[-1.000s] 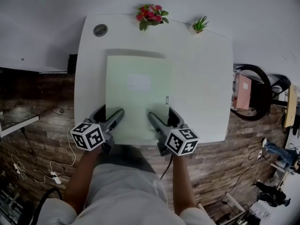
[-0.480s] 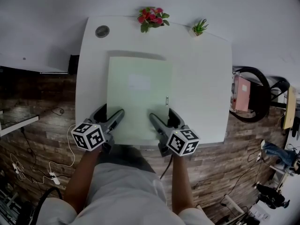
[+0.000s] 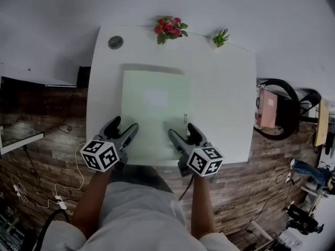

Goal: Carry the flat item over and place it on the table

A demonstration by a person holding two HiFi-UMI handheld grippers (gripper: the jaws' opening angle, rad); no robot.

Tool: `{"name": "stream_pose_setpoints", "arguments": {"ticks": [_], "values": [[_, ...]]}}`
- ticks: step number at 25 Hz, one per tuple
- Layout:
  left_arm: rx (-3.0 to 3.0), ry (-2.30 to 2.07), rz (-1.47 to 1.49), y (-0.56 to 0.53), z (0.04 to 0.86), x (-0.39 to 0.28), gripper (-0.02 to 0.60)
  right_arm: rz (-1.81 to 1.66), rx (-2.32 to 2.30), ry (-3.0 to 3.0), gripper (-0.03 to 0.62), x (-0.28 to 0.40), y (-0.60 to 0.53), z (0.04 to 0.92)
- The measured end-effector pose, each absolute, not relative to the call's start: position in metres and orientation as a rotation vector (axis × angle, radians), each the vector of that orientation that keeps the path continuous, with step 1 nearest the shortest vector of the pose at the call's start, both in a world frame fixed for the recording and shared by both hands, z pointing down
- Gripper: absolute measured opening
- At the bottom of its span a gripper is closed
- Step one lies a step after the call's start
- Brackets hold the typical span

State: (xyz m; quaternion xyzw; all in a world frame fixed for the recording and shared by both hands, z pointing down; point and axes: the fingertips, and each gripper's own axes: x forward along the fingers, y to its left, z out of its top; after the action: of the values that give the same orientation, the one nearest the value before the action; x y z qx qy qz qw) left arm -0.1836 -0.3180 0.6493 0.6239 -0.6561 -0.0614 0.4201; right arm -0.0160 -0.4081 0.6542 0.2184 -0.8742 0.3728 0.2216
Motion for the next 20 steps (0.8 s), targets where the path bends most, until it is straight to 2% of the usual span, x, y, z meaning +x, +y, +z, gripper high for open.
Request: {"name": "stream_pose_setpoints", "arguments": {"ticks": [13,18,20], "values": [[1.616,-1.712,-0.173,-0.327,0.621,-0.195,0.350,0.955,0.673,-2.467,0.400,-0.014,-0.424,0.630],[1.620,-1.809,-0.183,-0.335,0.594,-0.200,0.319,0.938,0.669,-2.561,0.380,-0.010,-0.446,0.604],[1.611,-1.849,-0.191,-0.334,0.582,-0.197,0.287,0.908,0.646,-2.596,0.371,-0.009,-0.452,0.591]]}}
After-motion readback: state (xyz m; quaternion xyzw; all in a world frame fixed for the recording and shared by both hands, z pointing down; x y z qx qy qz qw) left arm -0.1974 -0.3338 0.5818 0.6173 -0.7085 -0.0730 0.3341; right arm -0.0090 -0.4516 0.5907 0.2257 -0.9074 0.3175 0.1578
